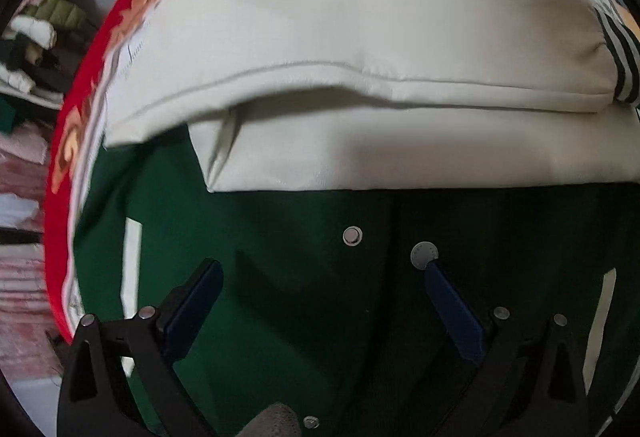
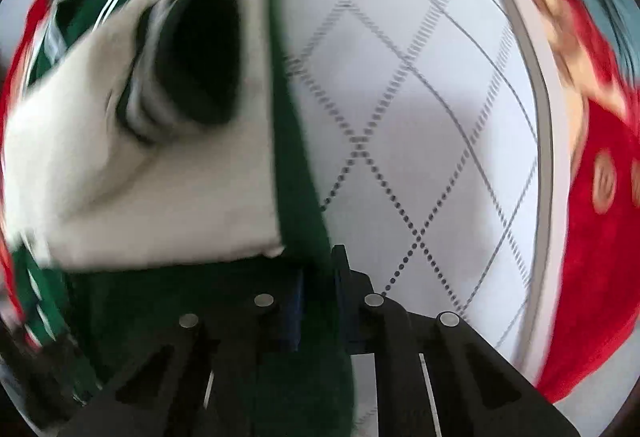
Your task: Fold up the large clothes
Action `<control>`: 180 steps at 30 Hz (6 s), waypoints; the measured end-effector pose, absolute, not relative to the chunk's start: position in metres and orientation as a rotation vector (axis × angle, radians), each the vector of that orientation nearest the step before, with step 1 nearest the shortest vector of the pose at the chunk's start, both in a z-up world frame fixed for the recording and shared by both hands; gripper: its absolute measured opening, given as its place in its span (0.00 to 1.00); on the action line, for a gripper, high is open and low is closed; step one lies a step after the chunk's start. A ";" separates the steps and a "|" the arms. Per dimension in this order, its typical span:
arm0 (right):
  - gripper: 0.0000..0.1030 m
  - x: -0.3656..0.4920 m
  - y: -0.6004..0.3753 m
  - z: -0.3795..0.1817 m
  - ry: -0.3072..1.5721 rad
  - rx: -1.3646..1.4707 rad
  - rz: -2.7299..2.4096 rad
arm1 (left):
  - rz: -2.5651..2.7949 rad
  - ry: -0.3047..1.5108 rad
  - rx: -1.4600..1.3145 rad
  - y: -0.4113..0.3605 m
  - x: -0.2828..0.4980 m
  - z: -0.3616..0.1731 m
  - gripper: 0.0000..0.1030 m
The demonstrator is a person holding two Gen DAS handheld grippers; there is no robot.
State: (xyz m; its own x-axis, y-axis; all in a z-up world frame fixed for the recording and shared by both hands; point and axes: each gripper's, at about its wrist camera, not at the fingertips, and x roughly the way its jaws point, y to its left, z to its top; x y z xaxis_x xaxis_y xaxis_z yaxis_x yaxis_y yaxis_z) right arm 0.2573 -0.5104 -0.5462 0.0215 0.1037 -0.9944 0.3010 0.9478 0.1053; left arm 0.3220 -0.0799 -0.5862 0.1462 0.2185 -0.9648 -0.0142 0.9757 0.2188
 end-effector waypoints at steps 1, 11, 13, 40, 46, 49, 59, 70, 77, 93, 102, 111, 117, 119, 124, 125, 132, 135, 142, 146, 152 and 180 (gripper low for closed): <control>0.13 0.256 -0.513 -0.548 1.550 0.353 -0.162 | 0.167 1.422 0.150 -0.078 0.323 -0.588 1.00; 0.20 0.264 -0.500 -0.560 1.583 0.319 -0.142 | 0.097 1.414 0.033 -0.071 0.327 -0.601 1.00; 0.27 0.271 -0.491 -0.560 1.582 0.340 -0.134 | 0.085 1.414 0.027 -0.070 0.328 -0.601 1.00; 0.53 0.284 -0.502 -0.558 1.646 0.573 -0.081 | 0.198 1.318 0.015 -0.079 0.343 -0.551 1.00; 0.53 0.232 -0.495 -0.580 1.779 0.661 0.072 | 0.312 1.287 0.025 -0.101 0.301 -0.510 1.00; 0.15 0.216 -0.476 -0.611 1.810 0.708 0.190 | 0.369 1.296 0.018 -0.104 0.260 -0.498 1.00; 0.12 0.224 -0.461 -0.587 1.824 0.452 0.332 | 0.735 1.354 0.050 -0.080 0.220 -0.516 1.00; 0.62 0.298 -0.431 -0.564 1.619 0.189 0.184 | 0.939 1.235 0.354 0.058 0.315 -0.546 1.00; 0.62 0.317 -0.387 -0.573 1.623 0.129 0.076 | 0.919 1.275 0.391 0.122 0.375 -0.589 1.00; 0.58 0.334 -0.382 -0.576 1.577 0.235 -0.180 | 0.972 1.291 0.053 0.220 0.389 -0.588 1.00; 0.58 0.332 -0.372 -0.524 1.600 0.306 -0.208 | 0.859 1.276 0.072 0.199 0.369 -0.557 1.00; 0.59 0.379 -0.346 -0.478 1.371 0.665 0.125 | 0.857 1.261 0.045 0.191 0.343 -0.542 1.00; 0.67 0.404 -0.318 -0.555 1.506 0.750 0.128 | 0.873 1.302 0.141 0.196 0.387 -0.595 1.00; 0.67 0.405 -0.312 -0.565 1.523 0.742 0.119 | 0.888 1.310 0.147 0.201 0.398 -0.598 1.00; 0.03 0.411 -0.294 -0.557 1.486 0.695 0.127 | 0.861 1.260 0.153 0.190 0.388 -0.568 1.00; 0.02 0.410 -0.292 -0.550 1.462 0.670 0.102 | 0.849 1.258 0.148 0.187 0.382 -0.560 1.00; 0.02 0.432 -0.324 -0.522 1.368 0.561 -0.034 | 0.777 1.203 0.069 0.158 0.352 -0.505 1.00; 0.03 0.439 -0.335 -0.539 1.459 0.606 0.014 | 0.730 1.173 0.053 0.135 0.347 -0.487 1.00; 0.56 0.394 -0.340 -0.489 1.376 0.415 0.109 | 0.606 1.122 0.043 0.056 0.336 -0.448 1.00; 0.57 0.357 -0.363 -0.458 1.346 0.389 0.165 | 0.571 1.102 0.061 0.001 0.323 -0.425 1.00; 0.72 0.306 -0.422 -0.432 1.353 0.295 0.217 | 0.585 1.093 0.085 -0.075 0.290 -0.402 1.00; 0.90 0.387 -0.543 -0.610 1.474 0.860 0.783 | 0.483 1.451 0.475 -0.296 0.199 -0.594 1.00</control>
State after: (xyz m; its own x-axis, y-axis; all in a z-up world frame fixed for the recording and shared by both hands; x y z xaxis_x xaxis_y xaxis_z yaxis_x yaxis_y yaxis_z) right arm 0.3873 -0.5433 -0.6096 -0.0287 0.8655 -0.5001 0.0704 0.5008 0.8627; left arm 0.1989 -0.2956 -0.5936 0.0597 0.5782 -0.8137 -0.0244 0.8157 0.5779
